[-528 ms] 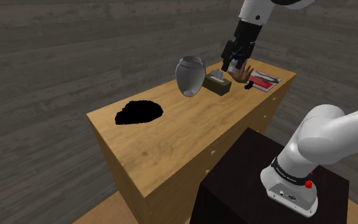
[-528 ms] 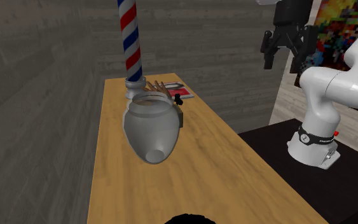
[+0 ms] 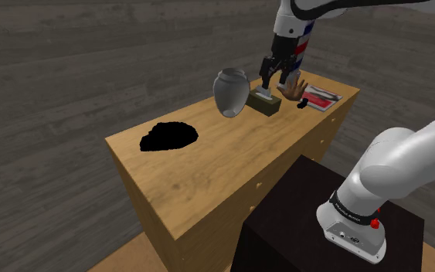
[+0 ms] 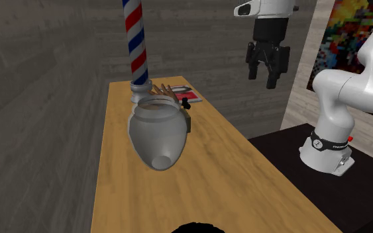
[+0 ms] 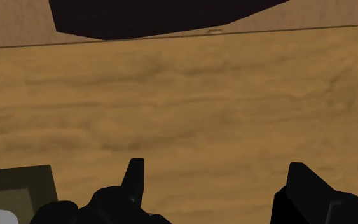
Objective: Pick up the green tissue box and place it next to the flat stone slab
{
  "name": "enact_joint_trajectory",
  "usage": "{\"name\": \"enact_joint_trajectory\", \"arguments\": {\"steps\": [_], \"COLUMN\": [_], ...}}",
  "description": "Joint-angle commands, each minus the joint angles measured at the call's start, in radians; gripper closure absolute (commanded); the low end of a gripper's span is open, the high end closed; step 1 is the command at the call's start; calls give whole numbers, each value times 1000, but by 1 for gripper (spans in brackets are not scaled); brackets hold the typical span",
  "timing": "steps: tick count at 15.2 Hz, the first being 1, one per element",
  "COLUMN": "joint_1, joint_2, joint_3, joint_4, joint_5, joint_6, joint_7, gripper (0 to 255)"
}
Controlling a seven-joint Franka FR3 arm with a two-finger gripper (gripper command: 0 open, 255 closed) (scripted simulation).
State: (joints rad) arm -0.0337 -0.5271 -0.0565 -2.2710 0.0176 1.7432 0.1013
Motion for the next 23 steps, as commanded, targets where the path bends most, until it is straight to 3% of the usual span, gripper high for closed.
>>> {"name": "enact_joint_trajectory", "arguments": {"steps": [1, 13, 23], "joint_1": [-14, -87, -133], "joint_2": [82, 527, 910], "joint_3": [-4, -47, -106], "joint_4": [40, 330, 690], "joint_5": [-35, -238, -378], "joint_6": [15, 26, -49], "joint_7": [-4, -9, -30], "gripper": [0, 0, 0]}}
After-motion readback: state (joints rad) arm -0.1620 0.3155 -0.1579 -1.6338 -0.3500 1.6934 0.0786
